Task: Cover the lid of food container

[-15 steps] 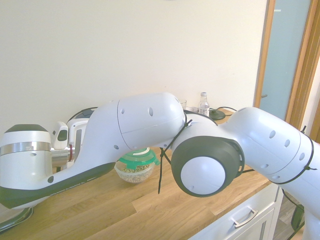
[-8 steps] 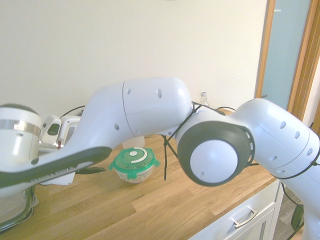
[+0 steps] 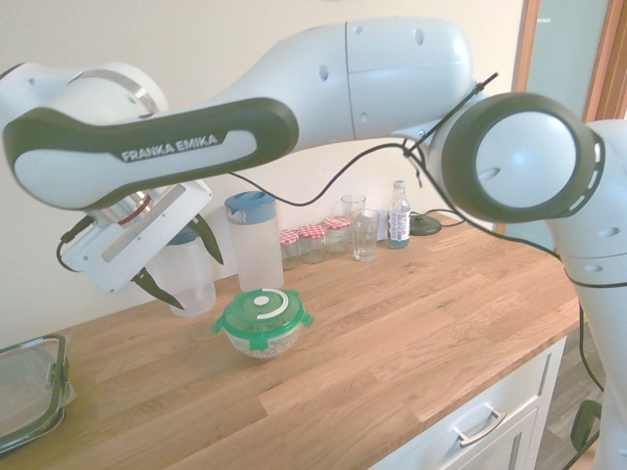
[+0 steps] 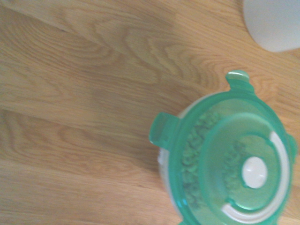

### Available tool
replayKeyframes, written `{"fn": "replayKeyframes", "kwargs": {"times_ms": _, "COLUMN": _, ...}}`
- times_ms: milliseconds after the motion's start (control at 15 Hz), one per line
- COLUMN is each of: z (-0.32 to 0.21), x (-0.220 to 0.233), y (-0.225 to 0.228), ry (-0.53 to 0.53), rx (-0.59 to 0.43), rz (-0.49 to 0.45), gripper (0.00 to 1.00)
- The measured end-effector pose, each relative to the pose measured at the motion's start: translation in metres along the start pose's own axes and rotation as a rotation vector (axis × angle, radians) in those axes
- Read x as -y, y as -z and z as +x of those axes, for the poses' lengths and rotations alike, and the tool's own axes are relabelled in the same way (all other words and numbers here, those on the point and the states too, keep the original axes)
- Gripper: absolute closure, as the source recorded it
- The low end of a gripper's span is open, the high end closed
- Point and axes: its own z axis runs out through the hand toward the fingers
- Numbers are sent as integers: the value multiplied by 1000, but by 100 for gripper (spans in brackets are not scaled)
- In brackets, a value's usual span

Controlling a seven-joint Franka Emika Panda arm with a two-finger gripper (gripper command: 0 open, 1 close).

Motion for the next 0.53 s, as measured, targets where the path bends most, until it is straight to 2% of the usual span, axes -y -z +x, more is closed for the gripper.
{"fn": "replayKeyframes", "kwargs": {"times_ms": 333, "z": 64, "x": -48, "y": -8, "ry": -9, "rx": 171, "rz": 310, "gripper": 0}}
{"fn": "replayKeyframes", "kwargs": {"times_ms": 467, "z": 95, "x": -74, "y": -20, "ry": -15, "rx": 217, "rz": 443, "gripper": 0}}
{"fn": "replayKeyframes", "kwargs": {"times_ms": 533, "z": 109, "x": -90, "y": -29, "ry": -15, "rx": 219, "rz": 480, "gripper": 0}}
